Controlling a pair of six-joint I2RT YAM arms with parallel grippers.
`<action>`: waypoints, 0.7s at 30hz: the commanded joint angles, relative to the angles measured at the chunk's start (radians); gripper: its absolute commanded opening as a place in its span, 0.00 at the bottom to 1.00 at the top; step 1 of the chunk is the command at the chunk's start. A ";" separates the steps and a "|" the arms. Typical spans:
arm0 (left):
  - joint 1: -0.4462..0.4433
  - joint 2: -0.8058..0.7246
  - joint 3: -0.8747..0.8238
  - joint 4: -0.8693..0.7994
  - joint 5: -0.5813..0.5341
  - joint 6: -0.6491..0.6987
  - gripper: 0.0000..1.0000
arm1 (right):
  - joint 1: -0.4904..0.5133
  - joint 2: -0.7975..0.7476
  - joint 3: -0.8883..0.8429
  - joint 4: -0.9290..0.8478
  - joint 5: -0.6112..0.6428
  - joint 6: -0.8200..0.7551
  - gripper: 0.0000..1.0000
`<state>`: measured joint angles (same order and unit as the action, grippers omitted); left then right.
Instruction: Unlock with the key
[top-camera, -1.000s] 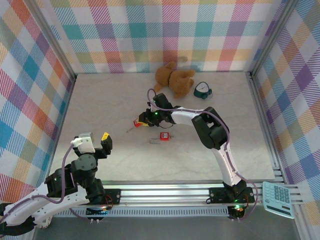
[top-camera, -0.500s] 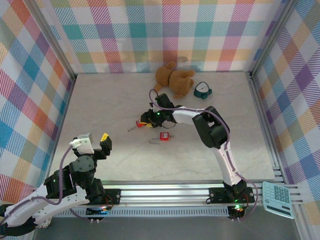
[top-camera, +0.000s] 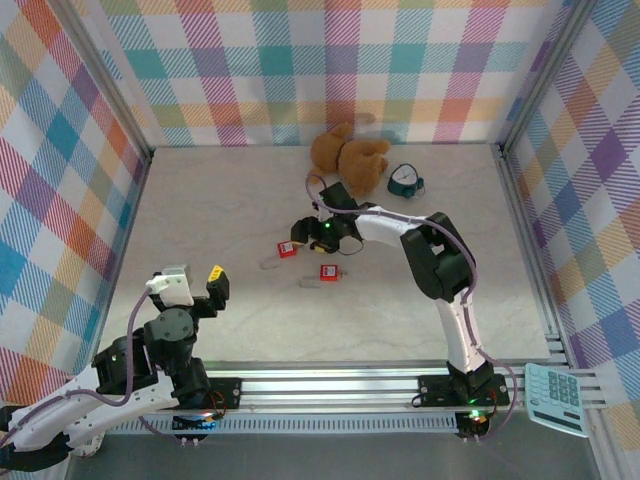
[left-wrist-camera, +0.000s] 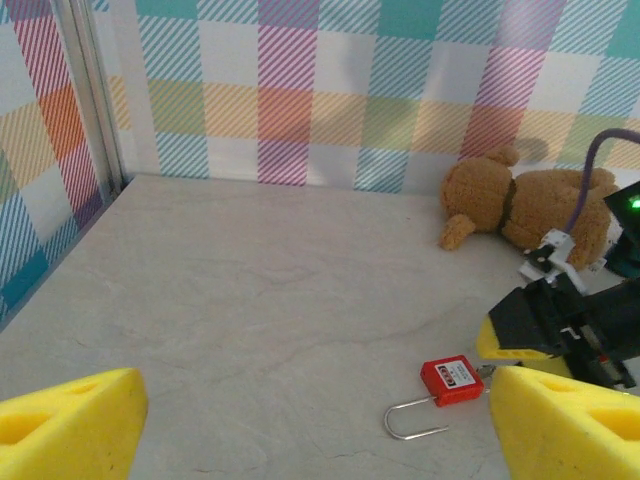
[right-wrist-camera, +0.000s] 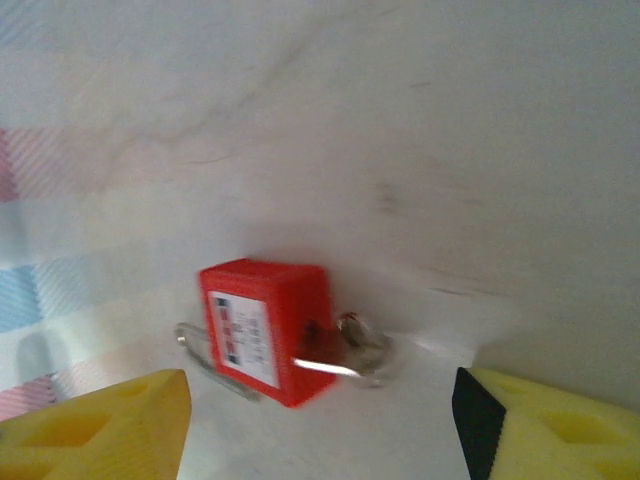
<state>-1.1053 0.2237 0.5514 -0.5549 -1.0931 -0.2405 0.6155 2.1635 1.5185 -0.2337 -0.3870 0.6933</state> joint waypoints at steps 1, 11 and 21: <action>-0.007 0.026 -0.003 0.076 -0.029 0.028 1.00 | -0.034 -0.086 0.037 -0.188 0.126 -0.089 0.78; -0.006 0.111 0.082 0.057 -0.082 0.024 1.00 | 0.041 -0.636 -0.221 -0.141 0.282 -0.375 0.99; 0.013 0.200 -0.259 0.998 0.059 0.611 1.00 | 0.156 -1.124 -0.592 -0.128 0.982 -0.615 0.99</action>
<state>-1.1015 0.3546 0.3729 0.0071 -1.0897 0.0433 0.7780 1.0451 1.0058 -0.3378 0.2680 0.1772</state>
